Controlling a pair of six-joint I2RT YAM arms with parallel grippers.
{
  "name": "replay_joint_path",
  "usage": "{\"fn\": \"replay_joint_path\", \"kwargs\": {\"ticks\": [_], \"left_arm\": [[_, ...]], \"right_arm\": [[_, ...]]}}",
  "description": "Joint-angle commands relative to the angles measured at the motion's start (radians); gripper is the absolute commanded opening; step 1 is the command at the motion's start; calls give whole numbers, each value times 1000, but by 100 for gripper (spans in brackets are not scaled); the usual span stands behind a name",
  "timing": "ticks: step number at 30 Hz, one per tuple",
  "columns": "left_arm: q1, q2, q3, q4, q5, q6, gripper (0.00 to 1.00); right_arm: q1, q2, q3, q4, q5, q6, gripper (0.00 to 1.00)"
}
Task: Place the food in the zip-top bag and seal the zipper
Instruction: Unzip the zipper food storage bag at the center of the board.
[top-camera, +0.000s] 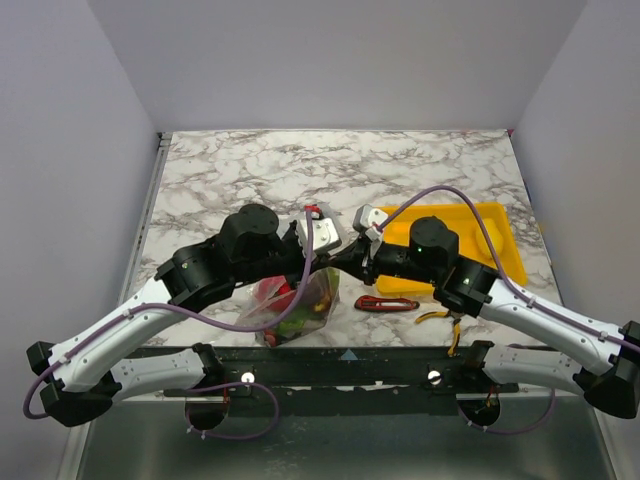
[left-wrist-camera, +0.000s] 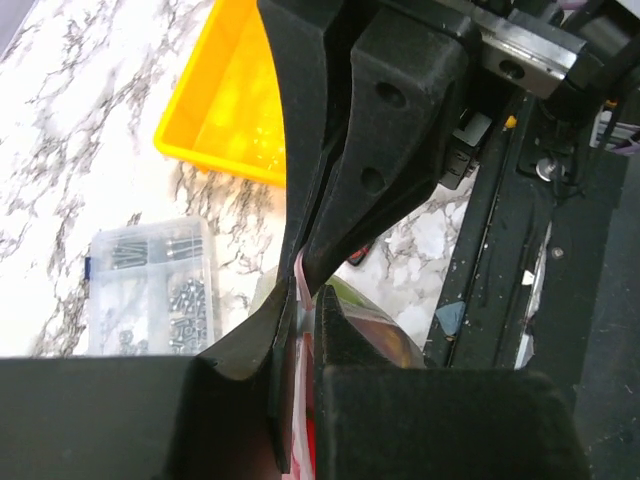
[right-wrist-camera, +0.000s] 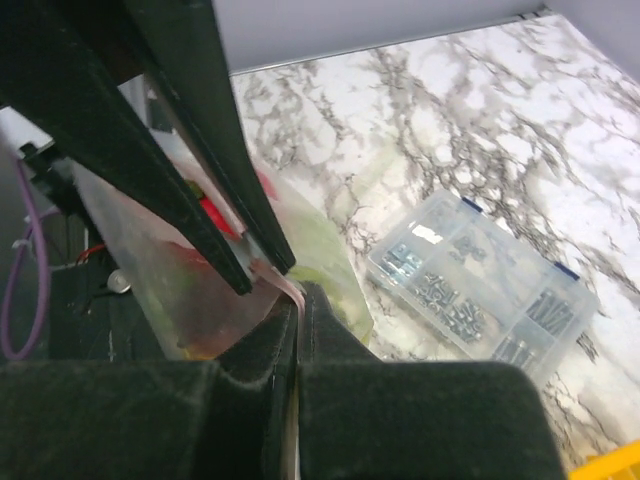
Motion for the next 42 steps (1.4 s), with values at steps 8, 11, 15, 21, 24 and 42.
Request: {"fn": "replay_joint_path", "kwargs": {"ticks": [8,11,15,21,24,42], "left_arm": [[-11,-132,-26,-158,-40,-64,0],[-11,-170,-50,-215,-42,-88,0],[-11,-229,-76,-276,-63,-108,0],[-11,-294,-92,-322,-68,-127,0],[-11,-316,-96,-350,-64,-129,0],[-11,-395,-147,-325,-205,-167,70]], "right_arm": [[-20,-105,-133,53,442,189,0],[-20,-125,-136,33,463,197,0],[-20,-135,-138,27,470,192,0],[-21,-129,-153,-4,477,193,0],[-22,-135,-160,-5,490,194,0],[-30,-160,-179,-14,480,208,0]]}}
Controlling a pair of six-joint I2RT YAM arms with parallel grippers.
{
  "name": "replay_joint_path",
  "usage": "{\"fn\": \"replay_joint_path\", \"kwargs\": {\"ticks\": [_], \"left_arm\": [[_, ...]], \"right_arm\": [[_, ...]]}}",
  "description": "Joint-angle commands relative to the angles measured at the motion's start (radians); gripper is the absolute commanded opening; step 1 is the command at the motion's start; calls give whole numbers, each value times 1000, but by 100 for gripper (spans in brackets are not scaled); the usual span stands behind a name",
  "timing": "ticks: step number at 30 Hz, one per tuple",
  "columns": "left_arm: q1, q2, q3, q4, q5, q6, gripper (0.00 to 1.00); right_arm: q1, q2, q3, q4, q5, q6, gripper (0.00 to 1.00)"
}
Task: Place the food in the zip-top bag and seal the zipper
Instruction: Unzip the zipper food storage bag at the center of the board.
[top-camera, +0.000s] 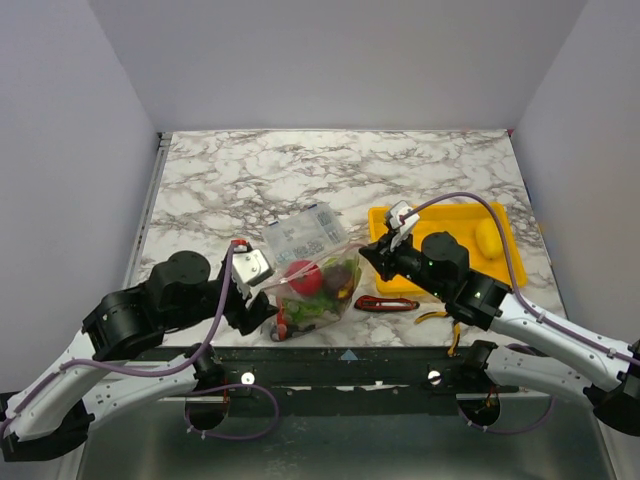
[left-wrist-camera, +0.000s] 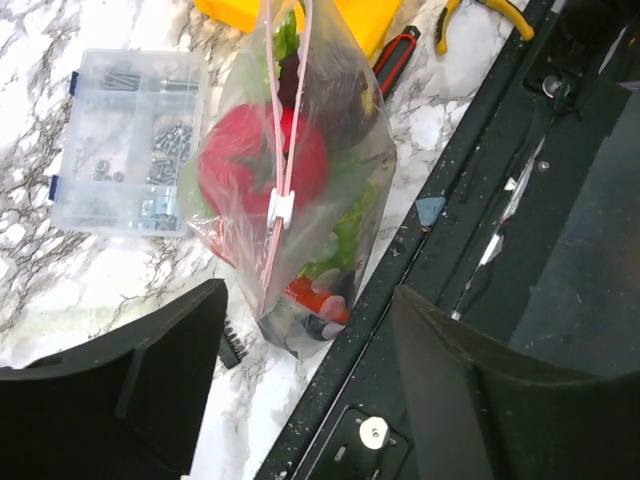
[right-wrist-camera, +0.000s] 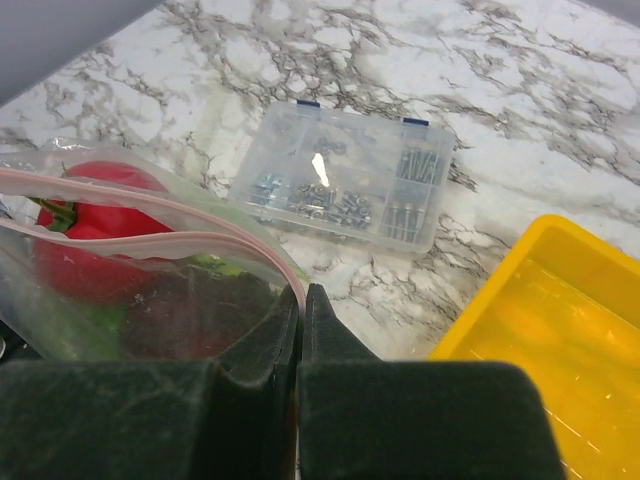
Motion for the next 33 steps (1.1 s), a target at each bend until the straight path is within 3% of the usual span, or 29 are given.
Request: {"fn": "replay_joint_path", "kwargs": {"ticks": [1,8,12,18,21,22,24,26,28,33], "left_arm": [[-5,-35,-39,18,-81,-6,73],[-5,-101,-175,213,-126,98,72],[-4,-91,-217,287,-101,138,54],[-2,-70,-211,263,-94,157,27],[-2,-81,-217,286,-102,180,0],[-2,-83,-216,288,-102,185,0],[-1,-83,-204,288,-85,198,0],[-2,-84,-191,299,-72,209,0],[-2,-73,-174,306,-45,224,0],[-1,-18,-121,291,18,242,0]], "right_arm": [[-6,-20,0,-5,30,-2,0],[-6,-26,2,0,-17,-18,0],[-6,-21,9,0,-30,-20,0],[-7,-17,23,-5,-36,-30,0],[-7,5,47,-24,-107,-66,0],[-7,11,63,-41,-153,-79,7],[-7,19,117,-102,-205,-124,43],[-5,16,167,-124,-253,-157,69],[-6,24,195,-105,-349,-210,77],[21,159,298,-82,-587,-307,78]]}}
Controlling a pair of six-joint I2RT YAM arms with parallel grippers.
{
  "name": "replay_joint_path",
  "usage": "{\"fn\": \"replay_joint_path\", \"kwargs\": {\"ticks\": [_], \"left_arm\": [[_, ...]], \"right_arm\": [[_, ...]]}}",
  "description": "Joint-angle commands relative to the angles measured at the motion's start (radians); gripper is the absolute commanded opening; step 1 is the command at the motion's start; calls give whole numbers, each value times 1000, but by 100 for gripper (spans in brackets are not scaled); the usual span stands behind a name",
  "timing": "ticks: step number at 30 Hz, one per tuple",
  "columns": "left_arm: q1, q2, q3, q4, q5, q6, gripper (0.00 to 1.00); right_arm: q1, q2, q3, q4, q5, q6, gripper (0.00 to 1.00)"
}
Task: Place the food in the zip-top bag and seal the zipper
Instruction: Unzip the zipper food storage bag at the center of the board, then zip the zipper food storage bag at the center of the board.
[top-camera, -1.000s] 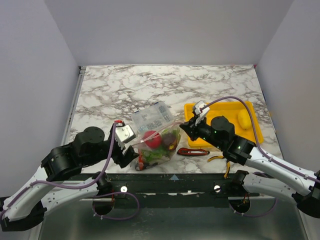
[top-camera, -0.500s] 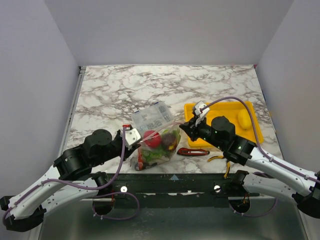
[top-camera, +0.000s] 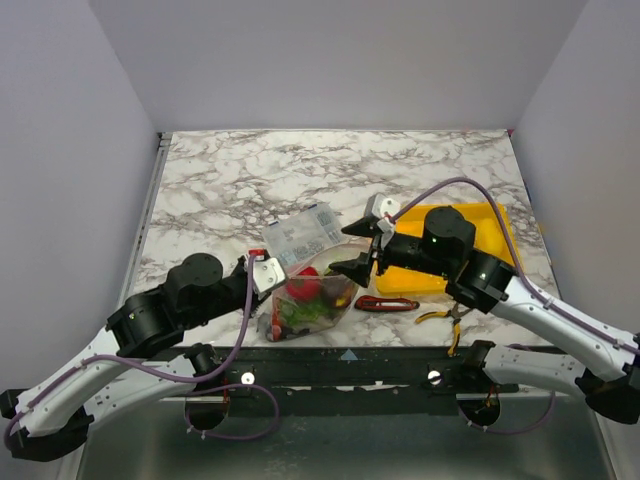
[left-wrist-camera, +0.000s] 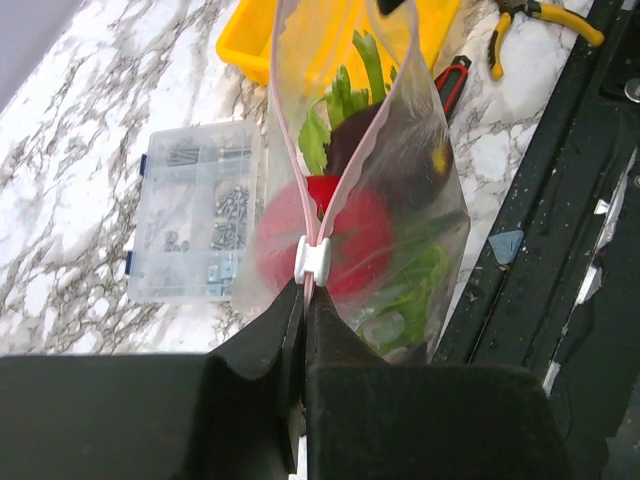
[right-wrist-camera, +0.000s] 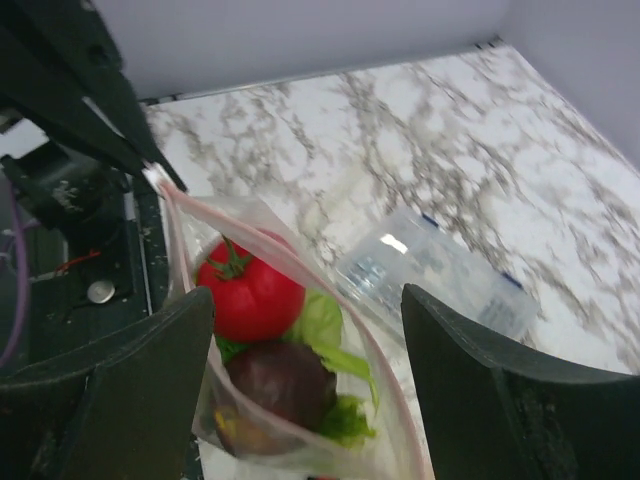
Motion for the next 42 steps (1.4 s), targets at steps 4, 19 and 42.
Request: {"fn": "replay_joint_path", "kwargs": {"ticks": [4,19,42], "left_arm": [[1,37,73,57,108,34,0],[3,82,117,34,87,14,0],[4,95,147,2,17,-4,0]], "right_arm": [[32,175,100,136,-438,-125,76],[86,342,261,30,-421,-102,58],[184,372,268,-48,-125,-255,0]]}}
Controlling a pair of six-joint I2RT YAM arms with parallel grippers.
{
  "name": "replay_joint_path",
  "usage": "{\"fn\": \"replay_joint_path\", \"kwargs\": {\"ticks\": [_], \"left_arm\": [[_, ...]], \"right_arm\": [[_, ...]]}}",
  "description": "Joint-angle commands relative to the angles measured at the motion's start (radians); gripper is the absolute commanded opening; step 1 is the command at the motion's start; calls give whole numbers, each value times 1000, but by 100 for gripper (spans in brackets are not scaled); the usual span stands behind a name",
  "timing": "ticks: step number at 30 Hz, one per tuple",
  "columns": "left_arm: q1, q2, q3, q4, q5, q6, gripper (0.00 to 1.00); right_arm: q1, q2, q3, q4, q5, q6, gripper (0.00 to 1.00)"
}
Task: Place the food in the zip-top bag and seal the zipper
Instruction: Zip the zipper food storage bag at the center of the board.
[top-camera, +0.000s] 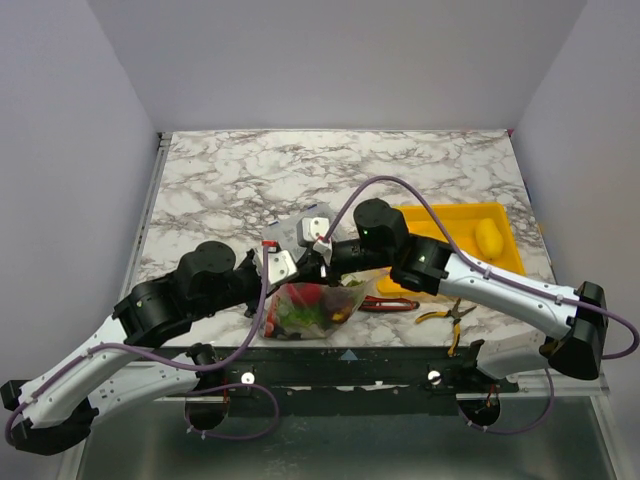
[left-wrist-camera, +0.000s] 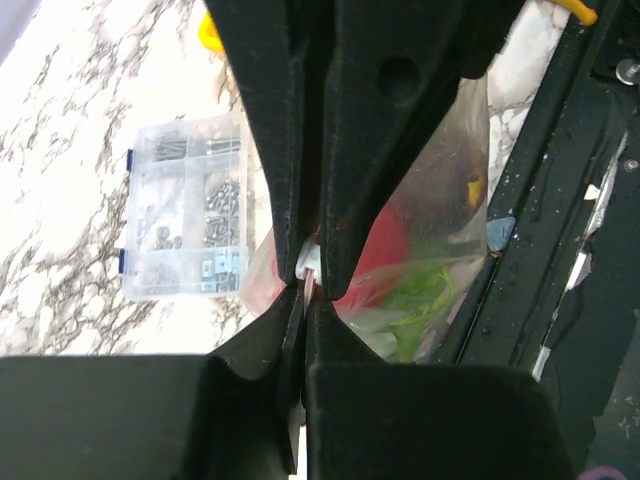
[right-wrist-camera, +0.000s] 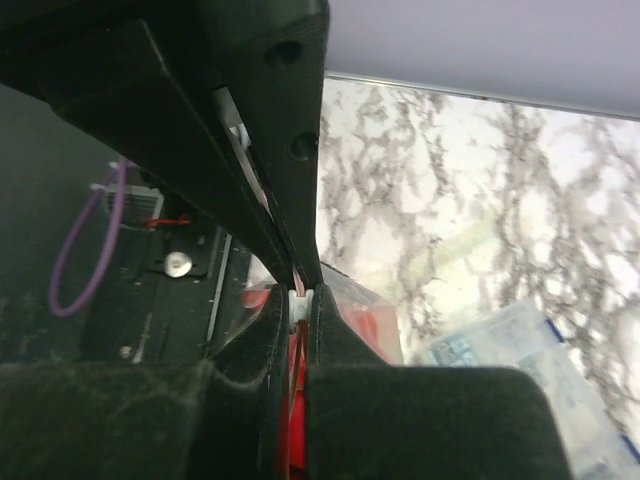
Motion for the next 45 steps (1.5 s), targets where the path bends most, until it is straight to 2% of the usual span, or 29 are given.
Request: {"fn": "replay_joint_path", "kwargs": {"ticks": [1,3,6,12,45], "left_arm": [[-1,-20,41,57,-63,-16,0],[0,-29,48,57,-125,-27,0],[3,-44,56,58,-137,-29,0],[4,-87,28,70,-186,-26,0],[3,-212,13,-36,-277,-16,0]], "right_arm": [[76,-12,10,-53,285,-118,0],[90,-17,-11,-44,350,-137,0],[120,-27,-40,-26,451,-161,0],[121,-67,-91,-2,507,-180,0],[122,-193,-226,-20,564,-130,0]]}}
